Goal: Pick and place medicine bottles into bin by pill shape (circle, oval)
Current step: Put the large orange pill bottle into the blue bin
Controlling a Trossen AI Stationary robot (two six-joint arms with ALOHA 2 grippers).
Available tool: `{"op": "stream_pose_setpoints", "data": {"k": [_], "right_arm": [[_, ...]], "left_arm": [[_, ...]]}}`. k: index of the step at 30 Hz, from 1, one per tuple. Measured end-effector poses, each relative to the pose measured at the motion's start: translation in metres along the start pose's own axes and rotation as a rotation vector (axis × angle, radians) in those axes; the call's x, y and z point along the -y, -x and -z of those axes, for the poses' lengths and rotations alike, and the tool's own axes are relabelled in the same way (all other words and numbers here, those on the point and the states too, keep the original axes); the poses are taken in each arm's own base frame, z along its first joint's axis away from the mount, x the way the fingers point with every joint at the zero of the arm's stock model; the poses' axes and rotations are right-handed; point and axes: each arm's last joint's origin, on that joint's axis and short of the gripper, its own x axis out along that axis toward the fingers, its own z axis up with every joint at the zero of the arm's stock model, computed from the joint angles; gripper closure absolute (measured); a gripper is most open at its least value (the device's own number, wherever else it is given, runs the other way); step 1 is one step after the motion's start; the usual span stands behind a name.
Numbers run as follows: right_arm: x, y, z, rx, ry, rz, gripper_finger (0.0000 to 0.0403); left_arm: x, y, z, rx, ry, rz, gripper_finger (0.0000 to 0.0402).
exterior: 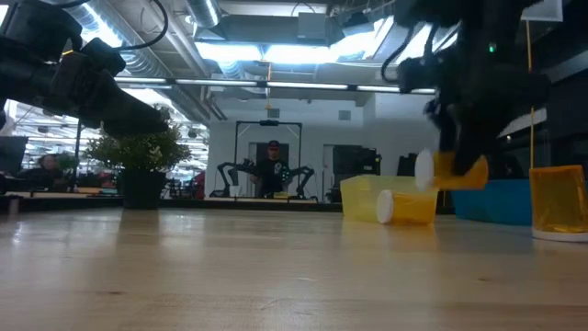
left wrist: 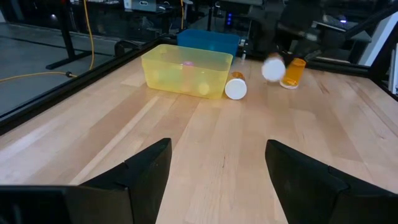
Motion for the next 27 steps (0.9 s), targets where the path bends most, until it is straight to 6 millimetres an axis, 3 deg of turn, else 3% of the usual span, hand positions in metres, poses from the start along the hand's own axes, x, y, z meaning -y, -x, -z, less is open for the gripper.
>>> {"op": "stream_pose_setpoints", "data": {"k": [5, 9, 13, 18, 27], "right_arm": [[0.020, 0.034, 0.016, -0.019, -0.210, 0.237, 0.0199], [0.044, 0.059, 0.039, -0.019, -0.483, 0.485, 0.0199], [0.068, 0.077, 0.062, -0.072, -0.738, 0.593, 0.0199], [0.092, 0.076, 0.073, -0.074, -0.958, 0.507, 0.0199], [0.138, 0.056, 0.082, -0.165, -1.187, 0.566, 0.0199]], "left_arm": [[0.000, 0.000, 0.000, 0.000, 0.000, 0.001, 0.0147], [0.000, 0.000, 0.000, 0.000, 0.000, 0.000, 0.0147], [0.000, 0.000, 0.000, 0.000, 0.000, 0.000, 0.0147], [0.000, 0.000, 0.000, 0.000, 0.000, 0.001, 0.0147], [0.000, 0.000, 0.000, -0.001, 0.000, 0.001, 0.0147]]}}
